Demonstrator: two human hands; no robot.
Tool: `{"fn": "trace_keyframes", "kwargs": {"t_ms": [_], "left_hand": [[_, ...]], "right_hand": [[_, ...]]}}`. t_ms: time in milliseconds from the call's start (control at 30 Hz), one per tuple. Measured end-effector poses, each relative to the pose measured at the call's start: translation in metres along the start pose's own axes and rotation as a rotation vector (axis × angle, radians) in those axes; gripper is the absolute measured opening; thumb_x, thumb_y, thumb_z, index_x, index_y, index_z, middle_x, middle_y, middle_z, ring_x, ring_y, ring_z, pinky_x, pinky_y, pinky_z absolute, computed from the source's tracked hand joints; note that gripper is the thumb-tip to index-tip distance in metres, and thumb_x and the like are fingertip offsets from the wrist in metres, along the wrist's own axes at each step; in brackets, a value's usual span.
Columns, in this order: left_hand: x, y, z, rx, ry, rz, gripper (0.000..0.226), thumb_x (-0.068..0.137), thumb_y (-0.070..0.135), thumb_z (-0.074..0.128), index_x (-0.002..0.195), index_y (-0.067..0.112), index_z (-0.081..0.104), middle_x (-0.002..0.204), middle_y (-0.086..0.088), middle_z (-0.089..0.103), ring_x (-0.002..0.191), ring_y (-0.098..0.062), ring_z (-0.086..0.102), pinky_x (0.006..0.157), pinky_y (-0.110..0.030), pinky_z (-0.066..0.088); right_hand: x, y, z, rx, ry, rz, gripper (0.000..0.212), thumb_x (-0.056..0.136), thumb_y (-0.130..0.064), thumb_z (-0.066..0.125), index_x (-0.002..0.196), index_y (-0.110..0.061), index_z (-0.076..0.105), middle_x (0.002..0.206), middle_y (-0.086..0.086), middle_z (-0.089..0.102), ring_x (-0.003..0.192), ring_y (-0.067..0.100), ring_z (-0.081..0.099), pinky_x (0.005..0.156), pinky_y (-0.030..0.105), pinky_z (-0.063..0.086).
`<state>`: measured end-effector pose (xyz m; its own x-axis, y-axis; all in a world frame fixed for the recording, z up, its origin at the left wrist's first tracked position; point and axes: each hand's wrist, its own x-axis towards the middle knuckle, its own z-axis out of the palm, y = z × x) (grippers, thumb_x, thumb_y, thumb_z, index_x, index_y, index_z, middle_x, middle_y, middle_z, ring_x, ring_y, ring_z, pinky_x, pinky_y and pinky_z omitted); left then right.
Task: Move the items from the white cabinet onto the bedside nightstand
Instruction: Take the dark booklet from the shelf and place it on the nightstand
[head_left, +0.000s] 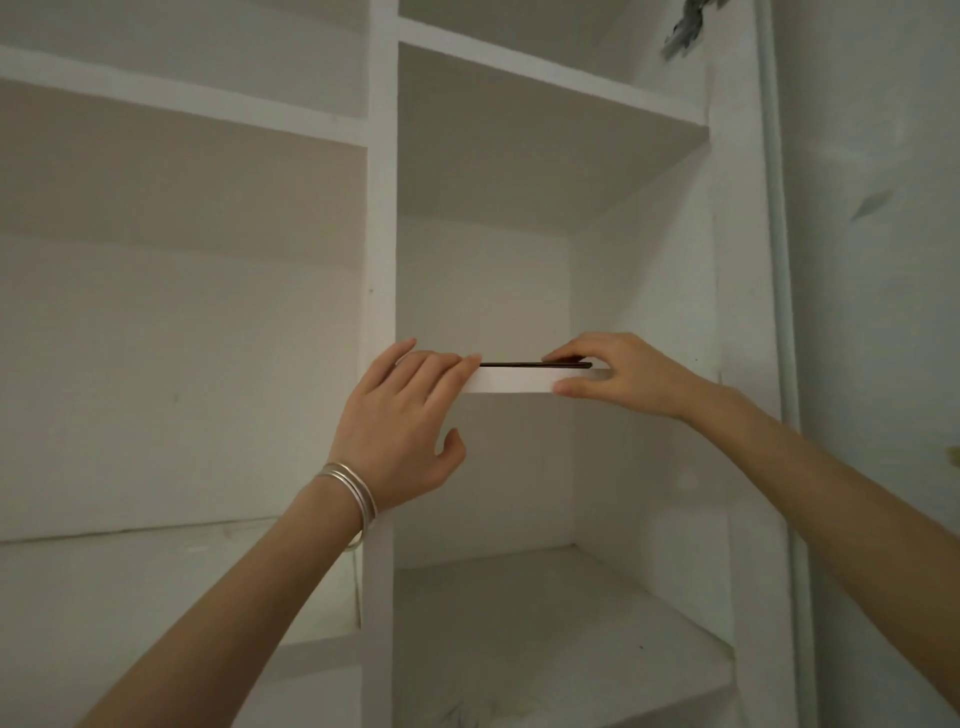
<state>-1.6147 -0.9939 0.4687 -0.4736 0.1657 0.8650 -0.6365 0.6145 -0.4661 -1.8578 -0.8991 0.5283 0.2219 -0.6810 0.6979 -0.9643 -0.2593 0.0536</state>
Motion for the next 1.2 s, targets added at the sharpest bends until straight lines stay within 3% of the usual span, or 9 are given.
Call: {"fn": "trace_keyframes", "kwargs": {"t_ms": [200, 400, 533, 633, 767, 900, 1033, 1100, 1200], "left_hand": [[-0.001, 0.001, 0.002, 0.011, 0.01, -0.001, 0.062, 0.069, 0.026, 0.057, 0.128, 0.008, 0.054, 0.113, -0.005, 0.061, 0.103, -0.023, 0.054, 0.11, -0.037, 0.027], [-0.002, 0.0, 0.002, 0.002, 0.029, 0.005, 0.061, 0.07, 0.025, 0.056, 0.129, 0.007, 0.053, 0.114, -0.005, 0.061, 0.104, -0.023, 0.054, 0.111, -0.036, 0.025], [-0.003, 0.0, 0.003, -0.032, 0.033, 0.007, 0.062, 0.073, 0.026, 0.056, 0.131, 0.007, 0.051, 0.117, -0.007, 0.061, 0.106, -0.024, 0.055, 0.111, -0.038, 0.027], [-0.005, 0.0, 0.0, -0.085, 0.026, 0.011, 0.062, 0.077, 0.032, 0.054, 0.133, 0.007, 0.048, 0.119, -0.008, 0.059, 0.109, -0.024, 0.053, 0.111, -0.039, 0.028], [-0.02, 0.012, -0.014, -0.227, 0.044, 0.03, 0.067, 0.081, 0.044, 0.051, 0.136, 0.008, 0.042, 0.124, -0.011, 0.056, 0.112, -0.024, 0.048, 0.109, -0.037, 0.027], [-0.059, 0.04, -0.033, -0.411, 0.072, 0.127, 0.066, 0.081, 0.045, 0.059, 0.135, 0.01, 0.045, 0.122, -0.009, 0.058, 0.111, -0.022, 0.052, 0.109, -0.038, 0.03], [-0.099, 0.078, -0.04, -0.671, 0.063, 0.116, 0.064, 0.083, 0.048, 0.058, 0.134, 0.012, 0.043, 0.12, -0.006, 0.06, 0.109, -0.018, 0.052, 0.107, -0.034, 0.031], [-0.115, 0.097, -0.038, -0.791, 0.029, 0.107, 0.063, 0.083, 0.048, 0.057, 0.133, 0.012, 0.045, 0.12, -0.006, 0.06, 0.11, -0.018, 0.052, 0.105, -0.033, 0.034], [-0.143, 0.131, -0.036, -0.962, -0.042, 0.146, 0.065, 0.081, 0.05, 0.058, 0.132, 0.01, 0.049, 0.123, -0.004, 0.057, 0.11, -0.019, 0.051, 0.098, -0.034, 0.038]], "right_hand": [[-0.002, 0.003, -0.01, 0.023, 0.117, -0.107, 0.027, 0.078, -0.023, 0.075, 0.104, -0.021, 0.07, 0.095, -0.007, 0.067, 0.089, 0.006, 0.062, 0.087, 0.037, 0.048], [0.003, 0.005, -0.009, -0.089, 0.108, -0.11, 0.031, 0.081, -0.035, 0.069, 0.11, -0.026, 0.068, 0.1, -0.008, 0.066, 0.096, 0.012, 0.06, 0.082, 0.042, 0.048], [-0.017, -0.011, -0.006, -0.37, 0.44, -0.373, 0.017, 0.086, -0.026, 0.063, 0.095, -0.016, 0.074, 0.081, 0.001, 0.068, 0.07, 0.021, 0.061, 0.055, 0.032, 0.045], [-0.046, -0.032, -0.005, -0.473, 0.605, -0.547, 0.012, 0.089, -0.016, 0.065, 0.091, -0.009, 0.075, 0.079, 0.005, 0.068, 0.068, 0.023, 0.061, 0.054, 0.032, 0.042], [-0.092, -0.059, -0.005, -0.536, 0.616, -0.606, 0.007, 0.084, -0.01, 0.071, 0.089, -0.007, 0.076, 0.081, 0.007, 0.071, 0.074, 0.023, 0.067, 0.056, 0.033, 0.047], [-0.134, -0.089, 0.002, -0.343, 0.483, -0.396, 0.012, 0.084, -0.017, 0.071, 0.092, -0.008, 0.075, 0.081, 0.006, 0.071, 0.068, 0.02, 0.066, 0.059, 0.029, 0.049], [-0.185, -0.128, 0.012, 0.054, 0.306, 0.05, 0.019, 0.078, -0.019, 0.073, 0.094, -0.009, 0.073, 0.082, 0.002, 0.07, 0.072, 0.009, 0.065, 0.067, 0.023, 0.054], [-0.215, -0.148, 0.019, 0.128, 0.215, 0.278, 0.017, 0.077, -0.015, 0.074, 0.094, -0.013, 0.074, 0.081, -0.004, 0.07, 0.073, 0.005, 0.065, 0.069, 0.018, 0.052], [-0.265, -0.177, 0.028, 0.215, 0.119, 0.642, 0.015, 0.076, -0.014, 0.074, 0.086, -0.025, 0.074, 0.08, -0.008, 0.071, 0.076, 0.009, 0.067, 0.075, 0.023, 0.053]]}}
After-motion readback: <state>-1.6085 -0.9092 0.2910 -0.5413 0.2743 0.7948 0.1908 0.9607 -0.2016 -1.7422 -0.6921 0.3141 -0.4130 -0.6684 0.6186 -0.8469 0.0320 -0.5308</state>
